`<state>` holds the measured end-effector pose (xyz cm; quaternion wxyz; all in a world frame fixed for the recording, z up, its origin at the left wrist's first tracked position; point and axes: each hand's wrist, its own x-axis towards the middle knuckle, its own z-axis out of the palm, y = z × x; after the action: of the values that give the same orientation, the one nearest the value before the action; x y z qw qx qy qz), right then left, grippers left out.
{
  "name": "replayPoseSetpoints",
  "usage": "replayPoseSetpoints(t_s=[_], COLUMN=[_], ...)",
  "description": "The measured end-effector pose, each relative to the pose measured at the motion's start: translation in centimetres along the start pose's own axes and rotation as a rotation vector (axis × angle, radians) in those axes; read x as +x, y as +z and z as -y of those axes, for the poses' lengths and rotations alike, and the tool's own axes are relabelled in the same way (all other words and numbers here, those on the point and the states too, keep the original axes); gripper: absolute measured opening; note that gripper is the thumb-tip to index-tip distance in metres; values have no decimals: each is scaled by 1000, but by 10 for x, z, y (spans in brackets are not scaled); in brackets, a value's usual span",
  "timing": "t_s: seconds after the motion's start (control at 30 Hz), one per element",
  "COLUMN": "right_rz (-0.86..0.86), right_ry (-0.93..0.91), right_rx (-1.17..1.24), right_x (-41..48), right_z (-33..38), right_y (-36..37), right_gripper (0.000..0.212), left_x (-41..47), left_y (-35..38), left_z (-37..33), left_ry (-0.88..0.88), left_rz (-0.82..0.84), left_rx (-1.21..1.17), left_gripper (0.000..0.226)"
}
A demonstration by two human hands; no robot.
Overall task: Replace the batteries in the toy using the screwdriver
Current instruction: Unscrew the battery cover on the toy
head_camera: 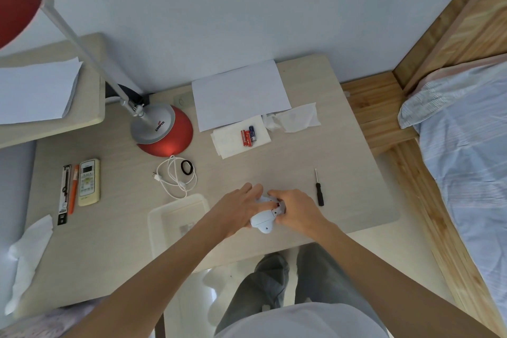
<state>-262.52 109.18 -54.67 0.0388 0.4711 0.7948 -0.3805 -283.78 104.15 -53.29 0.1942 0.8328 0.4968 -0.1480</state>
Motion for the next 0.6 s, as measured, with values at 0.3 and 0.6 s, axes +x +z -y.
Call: replayPoseSetpoints(t_s=[0.3, 0.6], right_rz=[13, 4], right_ry=[-28, -53], right_rx=[-15, 2], right_x=[-1, -5], right_z=[2, 6], right_y=[-3, -3], right_gripper=[63, 63], left_x=[-3, -17], left_y=[6, 11], left_z=[-4, -12], left_ry=[-4, -48], left_rz=[-34, -97], left_rx=[-69, -169], left_gripper=[103, 87])
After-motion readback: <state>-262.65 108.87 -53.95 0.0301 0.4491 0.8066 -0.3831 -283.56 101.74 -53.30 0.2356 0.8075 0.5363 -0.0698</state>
